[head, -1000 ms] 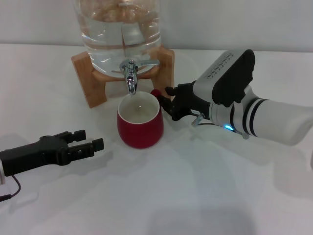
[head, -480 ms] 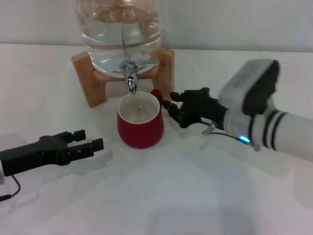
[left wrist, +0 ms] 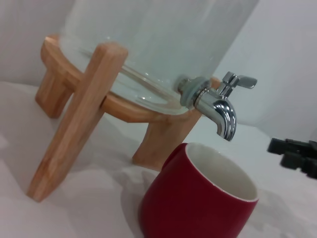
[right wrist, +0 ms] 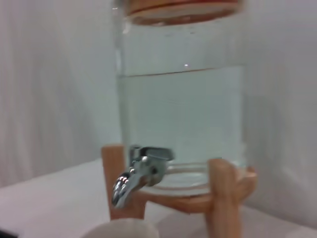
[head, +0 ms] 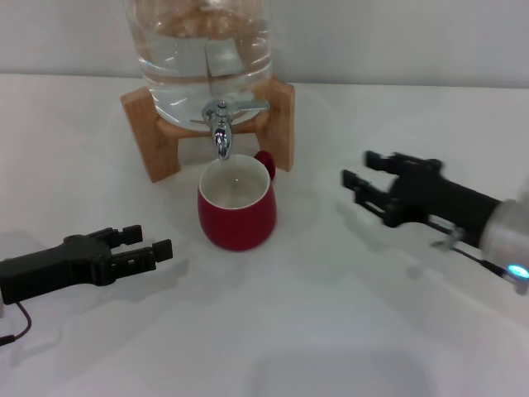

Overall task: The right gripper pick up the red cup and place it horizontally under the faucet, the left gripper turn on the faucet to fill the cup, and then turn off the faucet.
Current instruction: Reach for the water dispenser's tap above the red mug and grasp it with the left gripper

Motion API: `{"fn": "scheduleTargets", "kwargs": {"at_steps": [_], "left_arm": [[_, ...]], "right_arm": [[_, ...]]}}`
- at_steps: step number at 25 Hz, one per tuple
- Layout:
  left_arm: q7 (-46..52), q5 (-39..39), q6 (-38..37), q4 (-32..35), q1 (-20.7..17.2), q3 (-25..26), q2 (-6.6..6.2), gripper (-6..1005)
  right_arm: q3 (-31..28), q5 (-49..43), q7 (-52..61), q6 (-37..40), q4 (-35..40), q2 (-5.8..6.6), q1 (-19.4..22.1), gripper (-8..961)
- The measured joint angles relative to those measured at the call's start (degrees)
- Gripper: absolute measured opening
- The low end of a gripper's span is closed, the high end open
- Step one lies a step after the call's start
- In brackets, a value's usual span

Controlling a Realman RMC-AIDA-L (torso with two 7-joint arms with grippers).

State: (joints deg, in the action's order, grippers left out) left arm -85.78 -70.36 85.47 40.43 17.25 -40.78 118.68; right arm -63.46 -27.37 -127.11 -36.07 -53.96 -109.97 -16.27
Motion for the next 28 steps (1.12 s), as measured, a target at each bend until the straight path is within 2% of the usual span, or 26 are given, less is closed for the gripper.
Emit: {"fn": "scheduleTargets", "kwargs": {"at_steps": [4, 7, 10, 19, 24, 28], "left_arm": [[0.0, 0.1, 0.1, 0.0, 0.3, -0.1, -0.1, 887], [0.0, 0.1, 0.4, 0.0, 0.5, -0.1, -0.12, 887], [0.1, 0.1, 0.8, 0.7, 0.6, -0.1, -0.09, 887], [1.1, 0.2, 3.5, 2.6, 0.0, -0.1, 0.01, 887], [5.7, 2.3, 10.4, 12.2, -2.6, 0.0, -0.09, 887], [10.0, 1.0, 12.6, 21.8, -4.5, 0.1, 0.15, 887]], "right_arm": [[-6.5, -3.6, 4.0, -10.3, 0.1, 0.42, 5.9, 331], [-9.3, -6.0, 6.2, -14.9, 0.3, 0.41, 7.7, 430], [-9.5, -7.6, 7.6, -15.0, 0.5, 0.34, 7.4, 529], [-9.9, -11.1, 13.8, -16.6, 2.5, -0.02, 4.6, 529], [-10.7, -11.2, 14.7, -18.5, 2.6, -0.78, 4.8, 529], [-11.3, -11.2, 15.3, -18.5, 3.2, -0.97, 4.7, 529]]}}
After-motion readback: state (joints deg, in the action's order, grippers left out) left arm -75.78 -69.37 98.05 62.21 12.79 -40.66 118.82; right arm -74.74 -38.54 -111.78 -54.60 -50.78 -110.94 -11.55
